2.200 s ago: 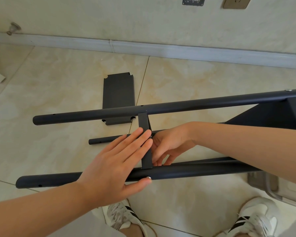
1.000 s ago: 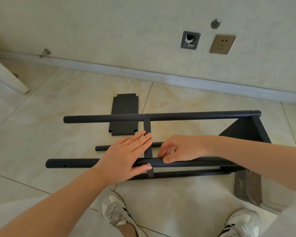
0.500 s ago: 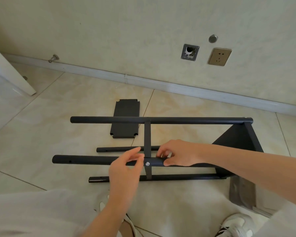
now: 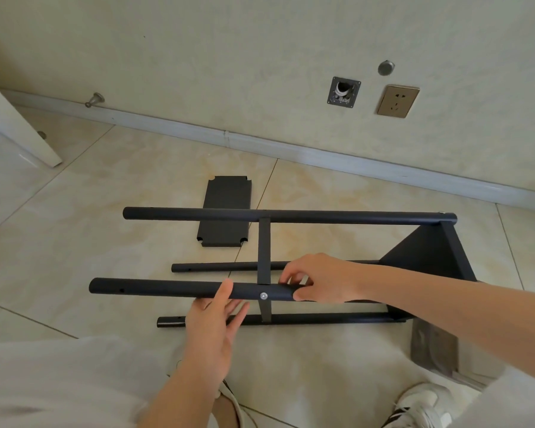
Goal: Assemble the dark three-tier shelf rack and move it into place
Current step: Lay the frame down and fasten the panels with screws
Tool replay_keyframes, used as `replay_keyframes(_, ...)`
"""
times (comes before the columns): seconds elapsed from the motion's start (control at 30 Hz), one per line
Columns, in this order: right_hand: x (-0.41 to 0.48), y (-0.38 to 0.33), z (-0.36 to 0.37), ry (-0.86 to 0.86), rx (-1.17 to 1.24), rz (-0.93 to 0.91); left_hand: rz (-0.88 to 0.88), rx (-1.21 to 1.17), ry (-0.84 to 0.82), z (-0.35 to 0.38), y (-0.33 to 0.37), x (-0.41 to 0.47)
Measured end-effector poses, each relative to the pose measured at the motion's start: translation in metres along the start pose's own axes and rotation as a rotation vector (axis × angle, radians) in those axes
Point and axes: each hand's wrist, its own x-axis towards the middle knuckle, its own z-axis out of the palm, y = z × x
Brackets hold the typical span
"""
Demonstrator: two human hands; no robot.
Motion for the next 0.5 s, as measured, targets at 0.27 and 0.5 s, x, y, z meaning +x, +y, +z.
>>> replay_keyframes(0.27,0.001,-0.002,-0.012,-0.054,-0.111,-0.026,0.082,-0.133,-0.019,0.007,0.001,0.011)
replay_keyframes(0.5,0.003,-0.006,-0.022,-0.025,-0.191,-0.053,0.121,-0.114,-0.059,0.013,0.007,0.015)
